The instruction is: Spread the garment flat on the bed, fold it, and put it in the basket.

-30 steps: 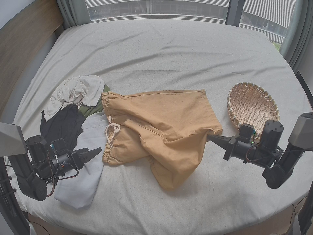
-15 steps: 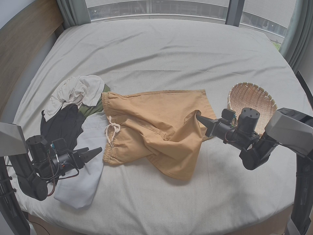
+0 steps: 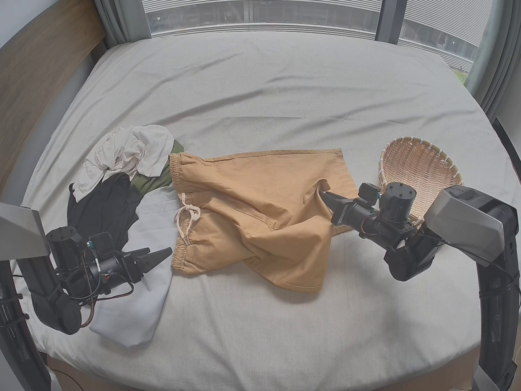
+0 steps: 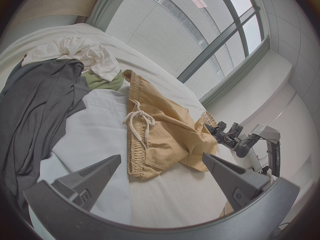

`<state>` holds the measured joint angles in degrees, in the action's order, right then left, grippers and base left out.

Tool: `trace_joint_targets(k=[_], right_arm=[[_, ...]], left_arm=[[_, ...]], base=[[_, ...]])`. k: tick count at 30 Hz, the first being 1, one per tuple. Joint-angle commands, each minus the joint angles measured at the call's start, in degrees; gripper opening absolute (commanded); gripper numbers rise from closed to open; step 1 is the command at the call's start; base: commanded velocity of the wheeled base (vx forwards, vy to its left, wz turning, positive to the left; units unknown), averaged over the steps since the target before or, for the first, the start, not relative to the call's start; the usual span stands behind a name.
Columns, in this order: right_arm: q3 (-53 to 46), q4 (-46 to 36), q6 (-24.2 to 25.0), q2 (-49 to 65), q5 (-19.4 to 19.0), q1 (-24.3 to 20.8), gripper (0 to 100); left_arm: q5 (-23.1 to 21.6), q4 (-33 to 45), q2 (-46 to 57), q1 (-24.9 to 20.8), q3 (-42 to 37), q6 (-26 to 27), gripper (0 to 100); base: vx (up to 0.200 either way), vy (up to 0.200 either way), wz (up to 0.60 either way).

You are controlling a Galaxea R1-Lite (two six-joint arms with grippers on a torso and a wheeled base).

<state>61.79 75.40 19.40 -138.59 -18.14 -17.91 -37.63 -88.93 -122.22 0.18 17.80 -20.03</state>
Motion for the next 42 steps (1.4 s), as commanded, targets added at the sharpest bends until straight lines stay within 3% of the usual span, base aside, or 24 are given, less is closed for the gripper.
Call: trace_joint_targets(k=[1,8,14,24,35,36,42], right_arm=[[-10.7,0.0,-0.1,9.2,0.2,-1.0,100],[-26.5,-0.5,-1.1,16.5,0.2,-2.5,100],[-35.2,5.6,-2.3,14.8,-0.3,-2.7,100],[-38.7,10.9,-2.3,6.8,-0.2,-4.0,100],[-35.7,12.7,-1.7,2.7,-0.2,-6.5,100],[-34.6,12.7,-1.5,2.3,-0.1,-6.6,0],[-31.7,12.6,-1.4,-1.2,0.0,-6.6,0]], left_arm=[[0.0,0.0,-2.2,0.1,-0.2,1.0,100],[-0.1,0.0,-3.9,-0.1,-0.3,2.8,100],[-0.1,-0.1,-3.5,-0.5,-1.0,2.9,100],[-0.1,-0.1,-2.6,0.0,-2.3,2.9,100],[-0.2,-0.2,-2.3,0.0,-2.9,2.9,100],[-0.2,-0.2,-2.1,0.1,-2.9,2.9,100],[-0.1,-0.2,-2.0,0.1,-2.9,2.8,100]], base=[[0.000,0.000,0.00],[0.000,0.000,0.00],[0.000,0.000,0.00],[0.000,0.000,0.00],[0.000,0.000,0.00],[0.000,0.000,0.00],[0.000,0.000,0.00]])
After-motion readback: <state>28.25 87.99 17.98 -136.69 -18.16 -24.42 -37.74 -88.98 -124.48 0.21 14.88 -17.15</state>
